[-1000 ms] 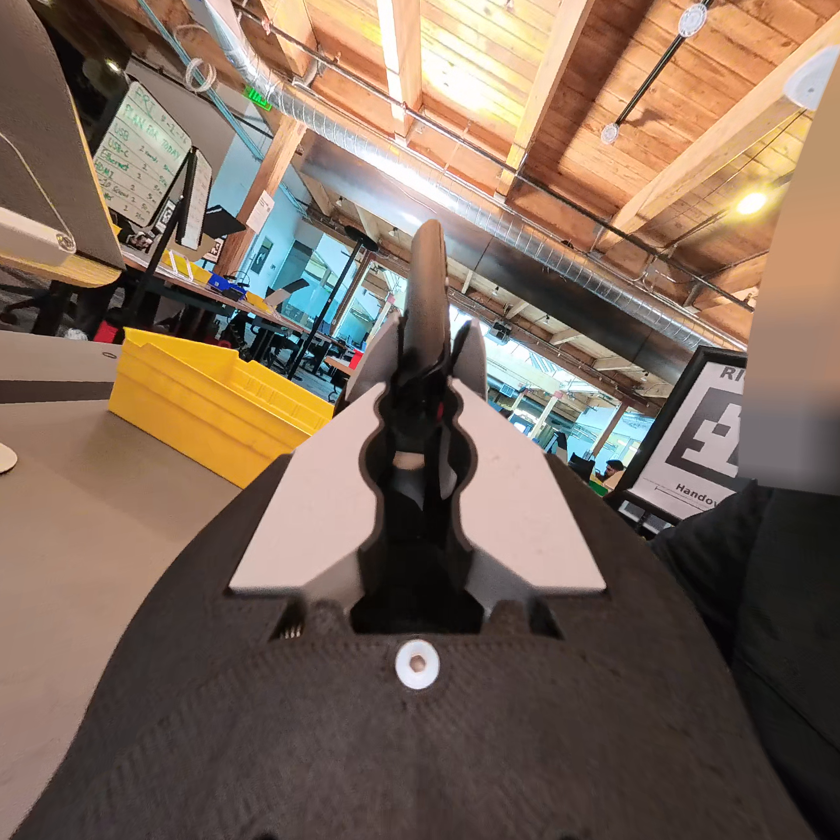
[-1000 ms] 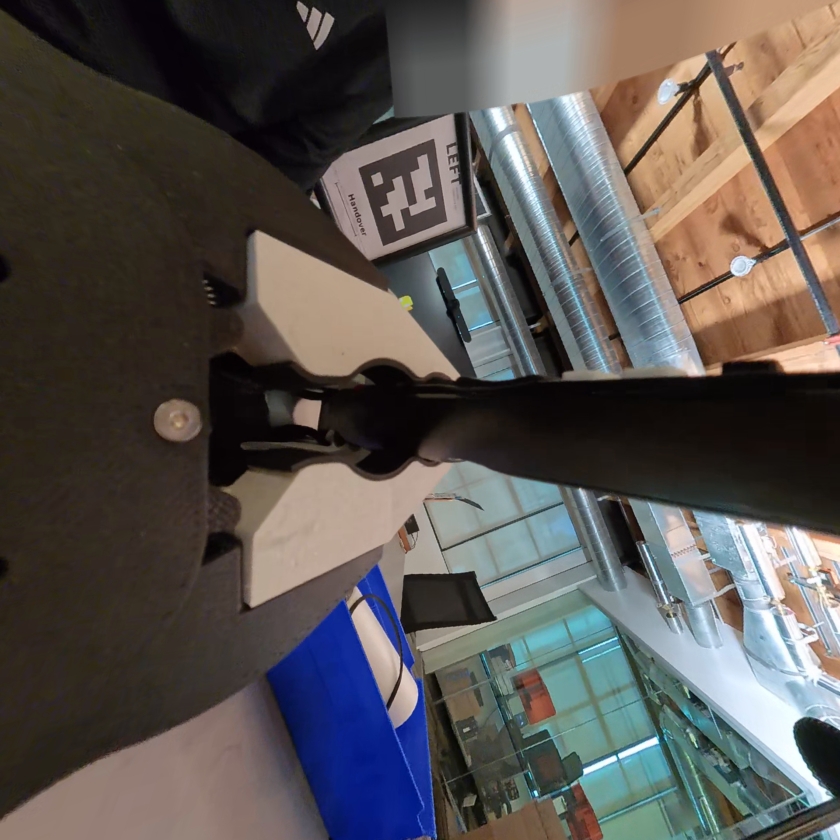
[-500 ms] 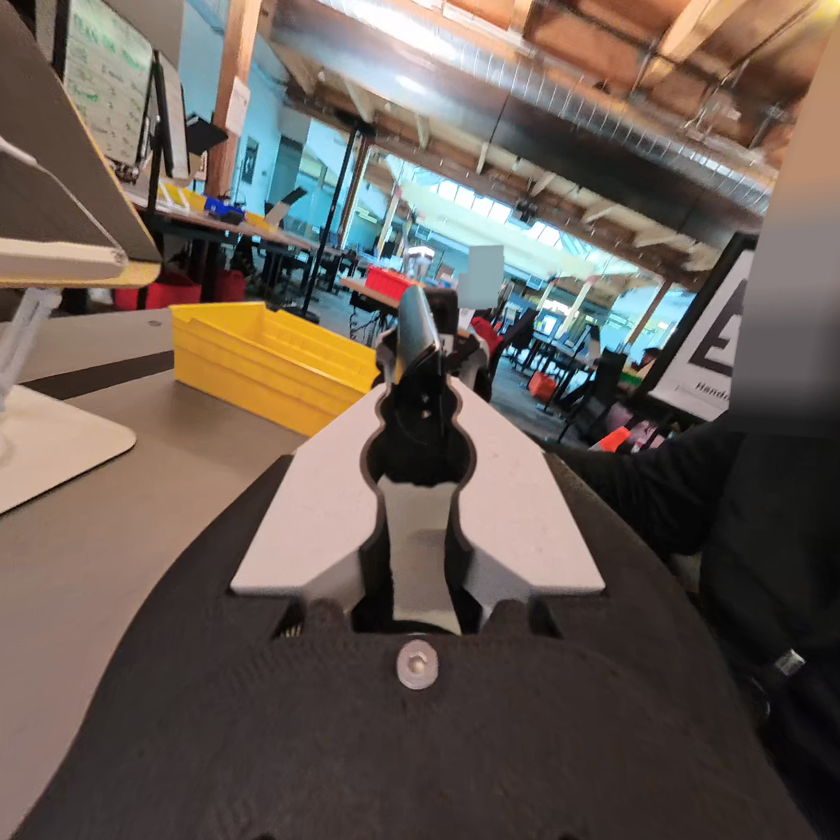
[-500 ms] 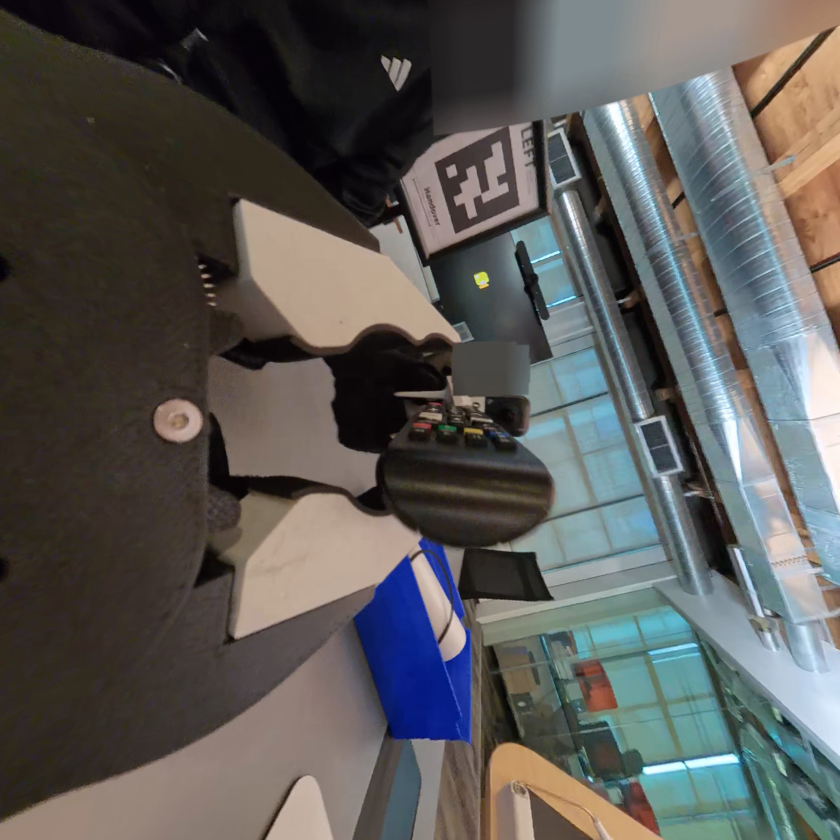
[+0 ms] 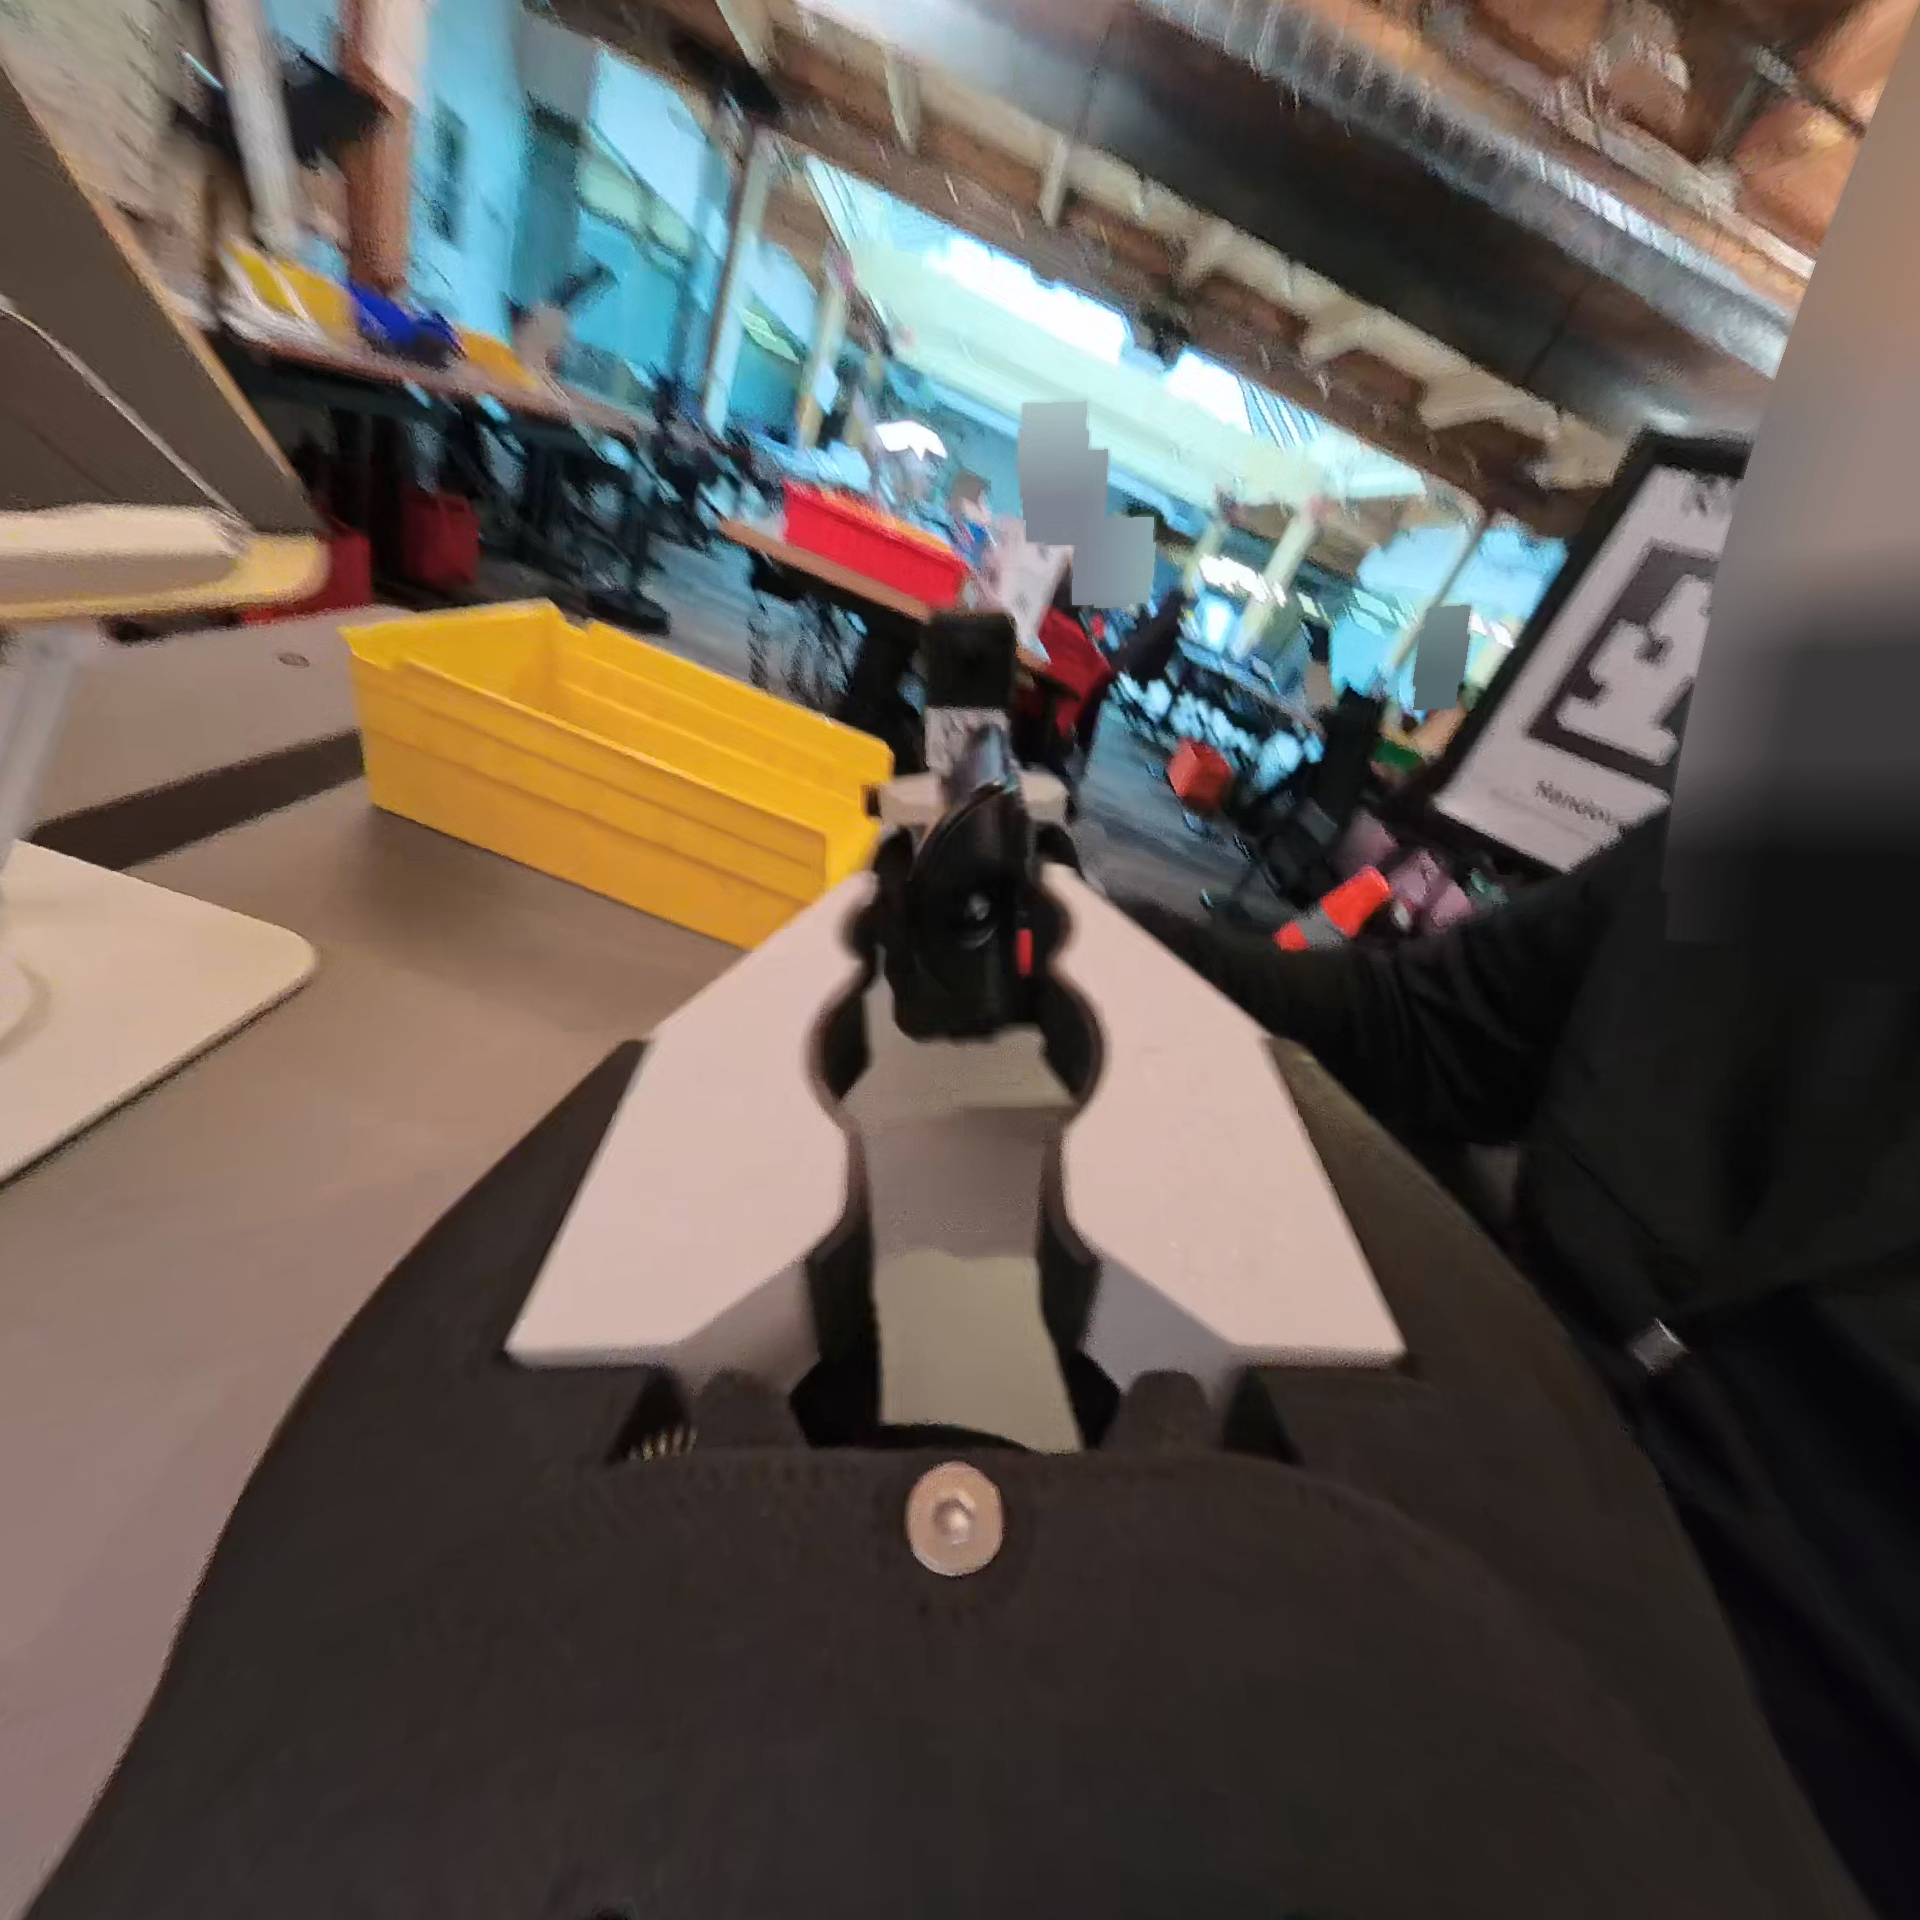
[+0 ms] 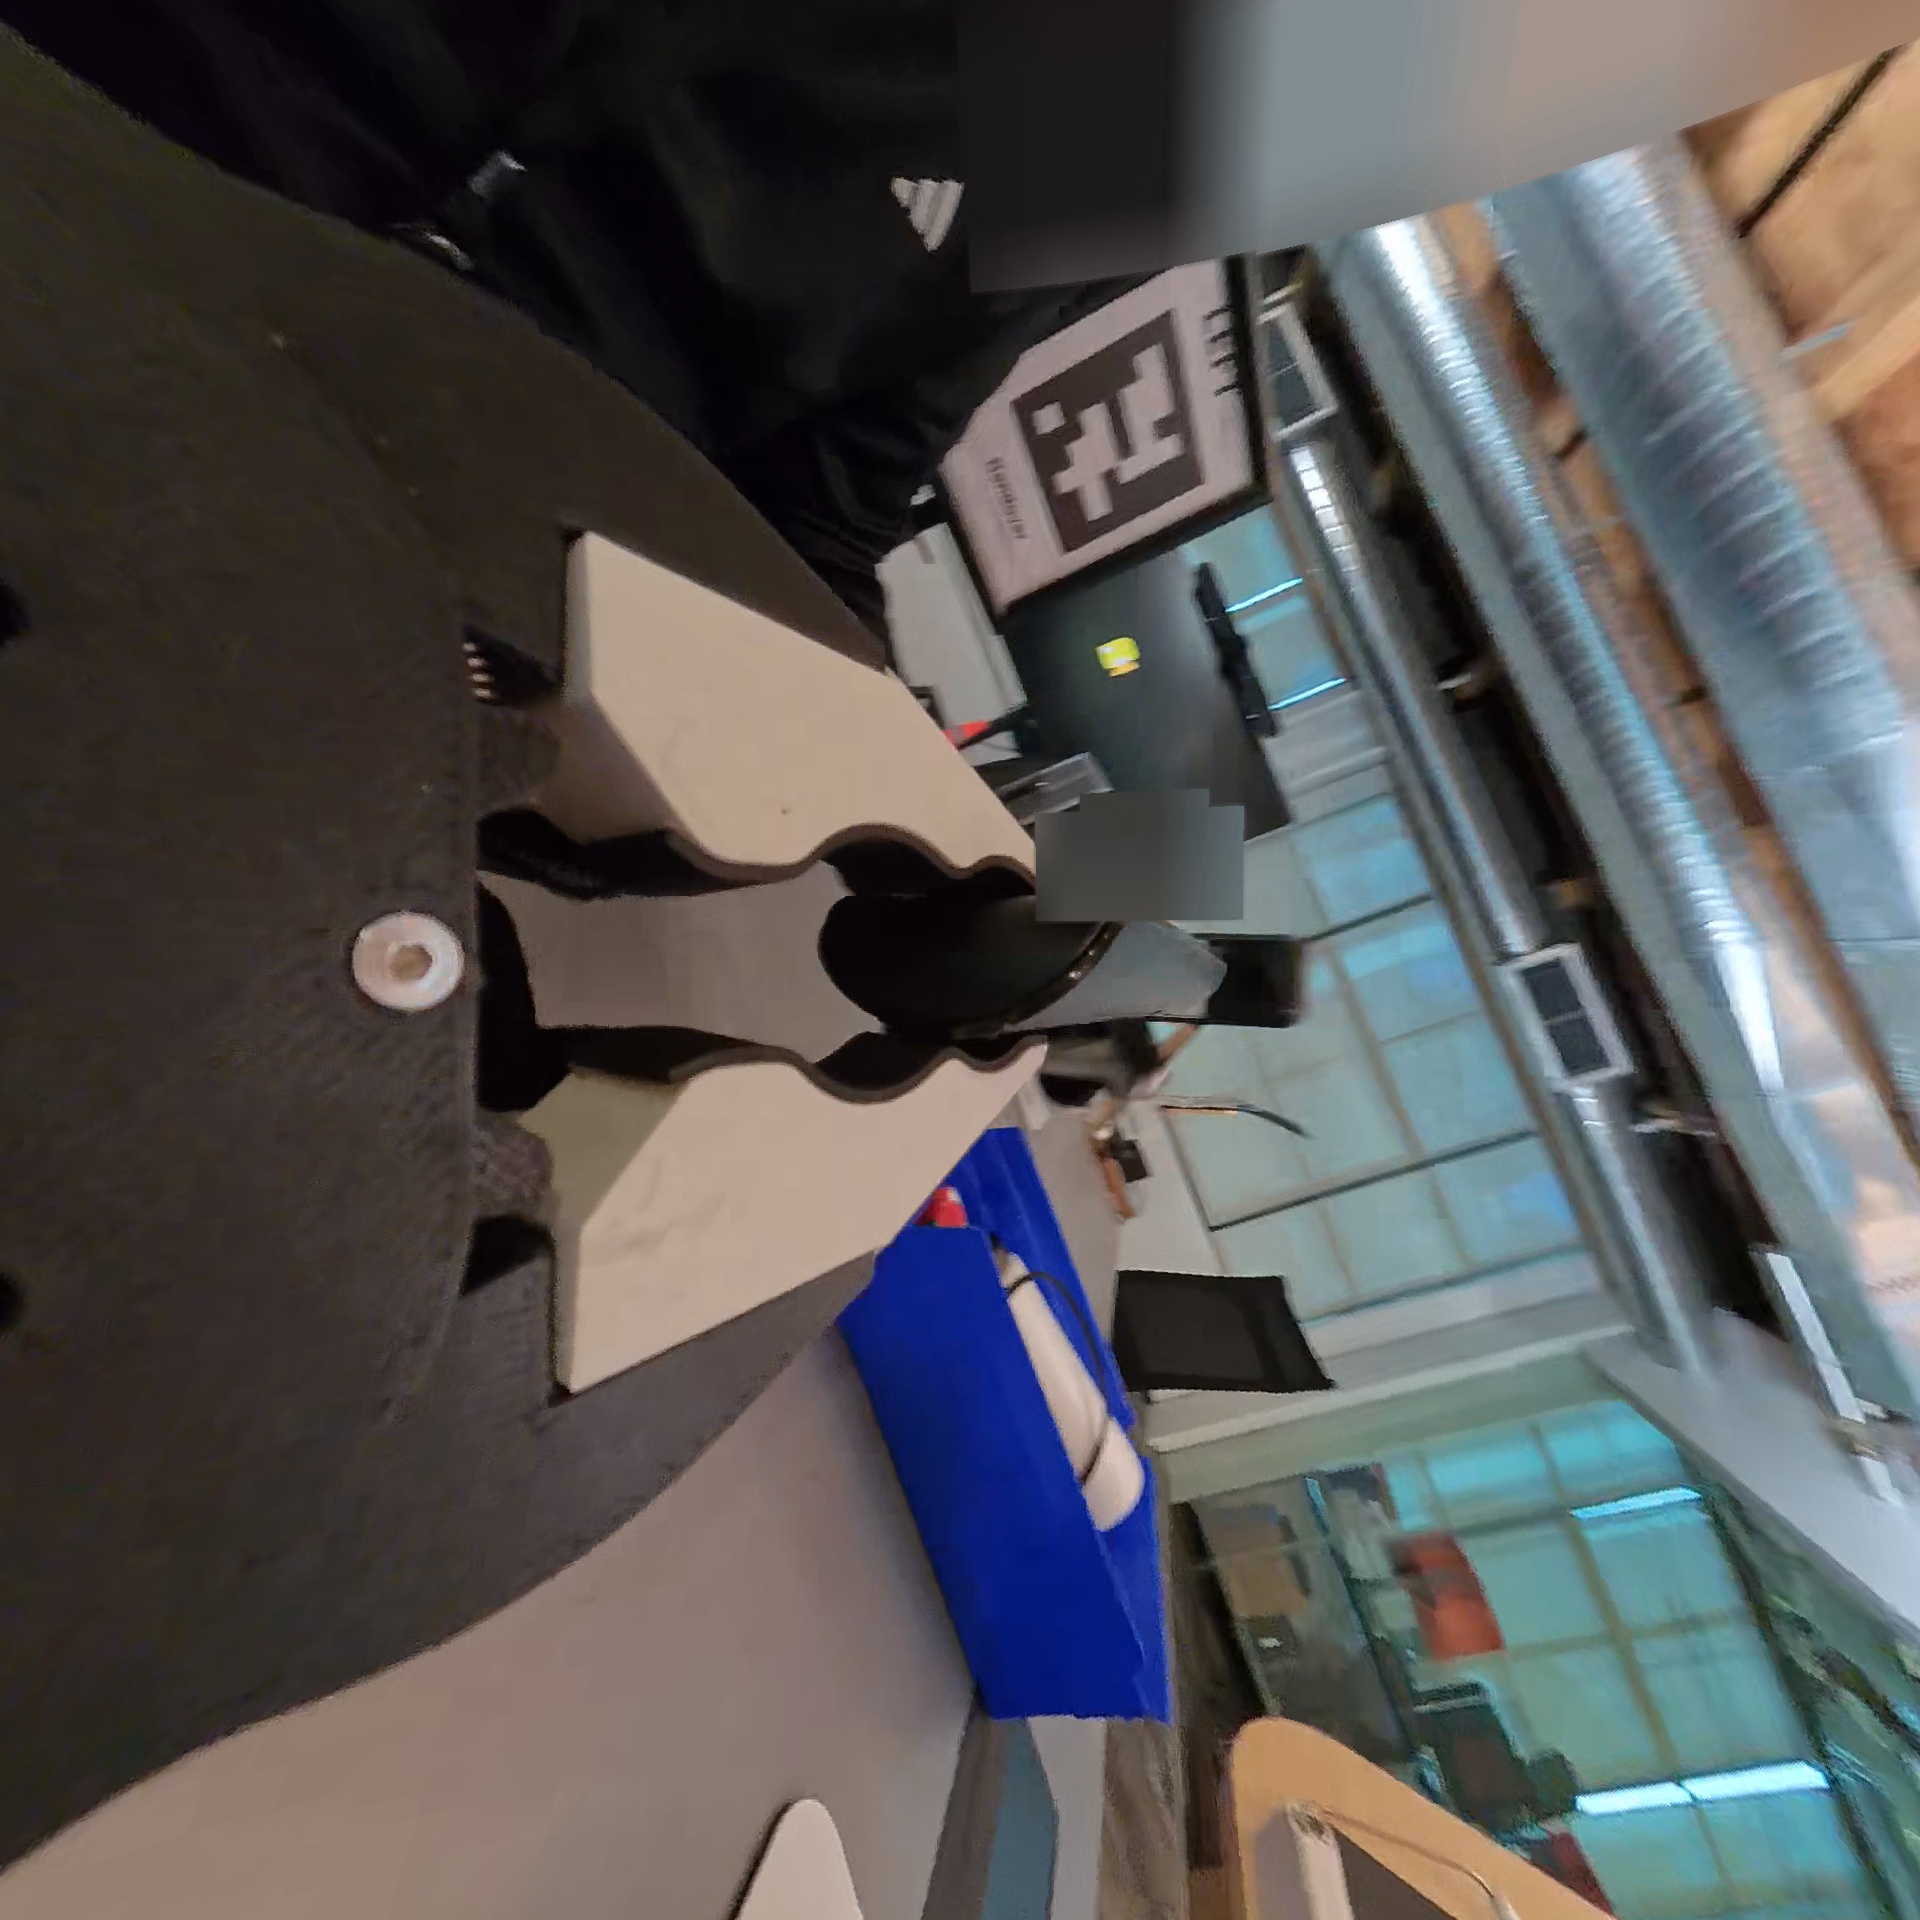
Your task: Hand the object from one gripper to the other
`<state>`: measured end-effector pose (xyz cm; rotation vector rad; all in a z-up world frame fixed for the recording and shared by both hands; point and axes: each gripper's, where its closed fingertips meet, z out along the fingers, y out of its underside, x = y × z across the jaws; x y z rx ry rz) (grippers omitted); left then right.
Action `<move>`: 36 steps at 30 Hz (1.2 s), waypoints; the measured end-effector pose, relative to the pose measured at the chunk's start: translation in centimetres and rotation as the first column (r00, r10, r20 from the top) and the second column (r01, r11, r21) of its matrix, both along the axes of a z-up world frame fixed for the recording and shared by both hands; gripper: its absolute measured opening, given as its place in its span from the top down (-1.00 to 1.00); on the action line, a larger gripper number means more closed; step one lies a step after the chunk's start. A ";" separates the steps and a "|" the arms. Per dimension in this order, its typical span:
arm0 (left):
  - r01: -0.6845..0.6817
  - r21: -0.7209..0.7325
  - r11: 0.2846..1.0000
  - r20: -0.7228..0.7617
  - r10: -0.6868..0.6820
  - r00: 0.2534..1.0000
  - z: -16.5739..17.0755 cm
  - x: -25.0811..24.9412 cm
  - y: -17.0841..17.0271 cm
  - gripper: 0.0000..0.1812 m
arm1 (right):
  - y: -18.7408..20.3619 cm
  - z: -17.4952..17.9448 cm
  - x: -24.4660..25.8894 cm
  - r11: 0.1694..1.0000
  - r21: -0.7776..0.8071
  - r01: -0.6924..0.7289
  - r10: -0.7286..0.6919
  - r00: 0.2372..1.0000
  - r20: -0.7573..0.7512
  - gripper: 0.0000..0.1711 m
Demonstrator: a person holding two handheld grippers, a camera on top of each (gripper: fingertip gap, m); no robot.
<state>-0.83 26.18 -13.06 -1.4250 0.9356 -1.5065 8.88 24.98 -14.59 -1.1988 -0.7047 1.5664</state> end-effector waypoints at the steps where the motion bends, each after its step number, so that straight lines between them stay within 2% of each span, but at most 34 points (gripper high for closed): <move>1: -0.058 -0.009 0.998 0.033 0.058 0.998 0.0 -0.2 0.8 0.42 | 0.1 0.5 0.2 1.000 -0.008 0.017 -0.018 0.998 -0.052 0.76; 2: -0.095 -0.017 0.995 0.034 0.095 0.995 -0.7 -0.2 1.1 0.29 | 0.4 0.9 0.4 0.999 -0.018 0.042 -0.043 0.993 -0.111 0.76; 4: -0.139 -0.055 0.989 0.090 0.144 0.986 -2.1 0.0 0.9 0.27 | 0.5 1.3 0.6 0.997 -0.047 0.063 -0.072 0.976 -0.206 0.76; 6: -0.147 -0.112 0.983 0.166 0.164 0.972 -2.9 0.9 0.1 0.25 | 0.5 0.8 -0.2 0.996 -0.050 0.080 -0.089 0.972 -0.218 0.75; 9: -0.127 -0.126 0.984 0.256 0.155 0.954 -2.4 3.0 -1.1 0.27 | -0.2 -0.1 -2.1 0.997 -0.047 0.065 -0.073 0.976 -0.205 0.75; 11: -0.128 -0.114 0.985 0.282 0.156 0.947 -1.8 4.3 -1.6 0.37 | -0.6 -0.4 -3.0 0.998 -0.042 0.057 -0.064 0.977 -0.204 0.75; 12: -0.122 -0.120 0.985 0.324 0.155 0.933 -1.2 4.4 -1.8 0.53 | -0.6 -0.5 -3.3 0.997 -0.046 0.066 -0.074 0.977 -0.198 0.75; 15: -0.112 -0.160 0.981 0.401 0.169 0.900 -0.9 3.7 -1.5 0.76 | -0.8 -1.0 -4.2 0.997 -0.041 0.068 -0.073 0.984 -0.163 0.75; 17: -0.101 -0.180 0.978 0.406 0.167 0.898 -1.4 3.2 -1.3 0.77 | -1.0 -1.6 -4.7 0.997 -0.047 0.062 -0.067 0.991 -0.113 0.74; 18: -0.099 -0.182 0.978 0.392 0.164 0.905 -1.6 3.0 -1.3 0.77 | -1.0 -2.0 -4.8 0.997 -0.050 0.057 -0.061 0.994 -0.089 0.73; 20: -0.086 -0.172 0.981 0.358 0.144 0.922 -1.8 2.9 -1.4 0.78 | -0.3 -3.1 -4.6 0.993 -0.089 0.077 -0.079 0.997 -0.013 0.27; 21: -0.072 -0.170 0.983 0.332 0.126 0.935 -1.7 2.9 -1.4 0.78 | 0.2 -3.8 -4.2 0.990 -0.099 0.102 -0.099 0.994 0.040 0.14; 23: -0.057 -0.145 0.988 0.222 0.088 0.971 -2.1 3.0 -1.5 0.77 | 0.5 -4.7 -3.0 0.988 -0.050 0.147 -0.139 0.981 0.138 0.17; 25: -0.033 -0.103 0.994 0.083 0.042 0.996 -2.9 3.3 -1.8 0.78 | 0.6 -4.2 -1.7 0.986 -0.011 0.167 -0.163 0.971 0.178 0.18; 27: -0.007 -0.059 0.998 -0.047 0.004 0.999 -3.7 3.7 -2.3 0.78 | 0.1 -2.7 -1.1 0.991 0.023 0.130 -0.132 0.973 0.188 0.33; 32: 0.059 0.045 0.997 -0.359 -0.039 0.933 -6.5 5.4 -3.6 0.78 | -1.3 -1.5 -3.8 0.995 0.094 0.016 -0.049 0.932 0.359 0.41; 36: 0.119 0.071 0.990 -0.432 -0.077 0.899 -7.6 6.9 -5.0 0.78 | -2.3 -2.6 -5.9 0.994 0.088 -0.070 0.024 0.897 0.442 0.54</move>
